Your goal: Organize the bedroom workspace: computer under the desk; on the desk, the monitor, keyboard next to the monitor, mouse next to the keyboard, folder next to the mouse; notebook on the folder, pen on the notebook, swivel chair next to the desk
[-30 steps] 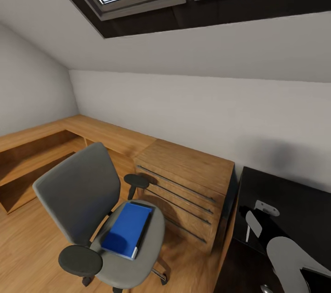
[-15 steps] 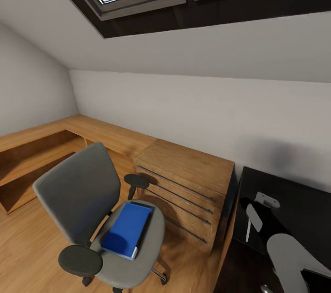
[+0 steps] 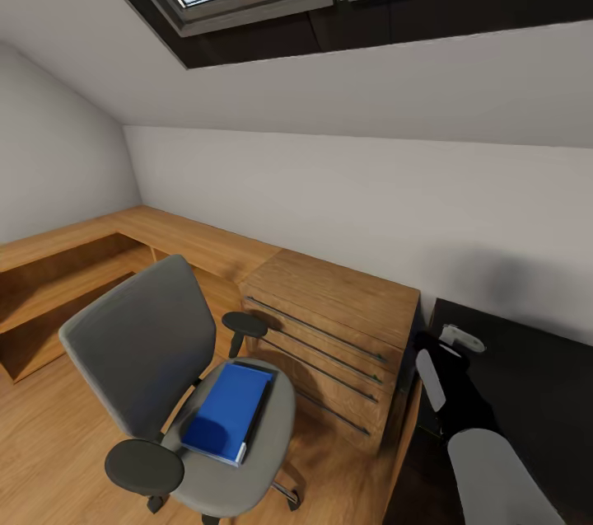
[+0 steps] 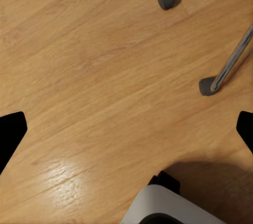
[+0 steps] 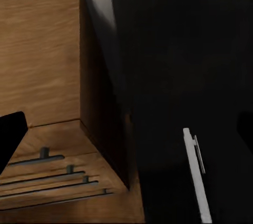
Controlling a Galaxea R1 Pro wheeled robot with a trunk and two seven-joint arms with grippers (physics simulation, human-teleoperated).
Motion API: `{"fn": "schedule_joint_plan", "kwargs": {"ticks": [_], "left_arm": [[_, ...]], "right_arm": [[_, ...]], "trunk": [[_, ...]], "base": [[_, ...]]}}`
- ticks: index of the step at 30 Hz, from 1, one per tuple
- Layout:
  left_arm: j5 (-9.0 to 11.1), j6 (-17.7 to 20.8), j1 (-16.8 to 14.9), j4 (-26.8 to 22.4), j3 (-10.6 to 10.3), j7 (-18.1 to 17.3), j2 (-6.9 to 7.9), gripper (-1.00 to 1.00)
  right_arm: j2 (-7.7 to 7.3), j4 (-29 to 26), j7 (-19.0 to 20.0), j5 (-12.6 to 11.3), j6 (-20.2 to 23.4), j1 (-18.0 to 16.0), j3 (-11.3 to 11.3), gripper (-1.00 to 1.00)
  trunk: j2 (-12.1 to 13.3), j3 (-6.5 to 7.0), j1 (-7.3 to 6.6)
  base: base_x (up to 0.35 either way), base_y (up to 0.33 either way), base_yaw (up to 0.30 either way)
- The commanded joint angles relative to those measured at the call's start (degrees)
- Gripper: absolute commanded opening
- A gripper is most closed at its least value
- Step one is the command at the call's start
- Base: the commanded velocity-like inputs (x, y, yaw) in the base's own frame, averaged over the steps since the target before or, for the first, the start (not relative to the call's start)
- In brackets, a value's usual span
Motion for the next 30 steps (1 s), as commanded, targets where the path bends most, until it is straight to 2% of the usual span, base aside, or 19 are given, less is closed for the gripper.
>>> {"fn": "schedule_joint_plan", "kwargs": {"ticks": [1,3,7,11,12,14,30], "left_arm": [[0.61,-0.20,0.02,-0.09,-0.14,0.08,0.02,1.00],[0.61,-0.21,0.02,-0.09,-0.14,0.08,0.06,1.00],[0.61,-0.25,0.02,-0.09,-0.14,0.08,0.07,1.00],[0.61,-0.26,0.02,-0.09,-0.14,0.08,0.07,1.00],[0.61,-0.27,0.02,-0.09,-0.14,0.08,0.07,1.00],[0.61,-0.27,0.02,-0.09,-0.14,0.08,0.07,1.00],[0.61,-0.27,0.02,-0.09,-0.14,0.08,-0.01,1.00]], "right_arm": [[0.79,-0.74,-0.99,-0.32,0.47,0.15,0.02,1.00],[3.99,-2.23,-4.65,0.65,1.20,0.64,1.14,1.00],[5.54,-2.44,-6.27,1.63,1.28,0.82,2.95,1.00],[6.09,-1.96,-6.77,1.93,1.21,0.87,4.19,1.00],[6.38,-0.35,-6.99,2.16,1.06,0.90,5.56,1.00],[6.47,0.11,-7.03,2.16,1.03,0.90,6.33,1.00],[6.58,3.88,-7.13,2.15,-2.58,0.91,11.49,1.00]], "trunk": [[-0.04,-0.06,0.01],[-0.04,-0.06,0.01],[-0.04,-0.06,0.01],[-0.04,-0.06,0.01],[-0.04,-0.06,0.01],[-0.04,-0.06,0.01],[-0.04,-0.36,0.01]], "base": [[0.000,0.000,0.000],[0.000,0.000,0.049],[0.000,0.000,0.183],[0.000,0.000,0.245],[0.000,0.000,0.275],[0.000,0.000,0.277],[0.000,0.000,0.277]]}}
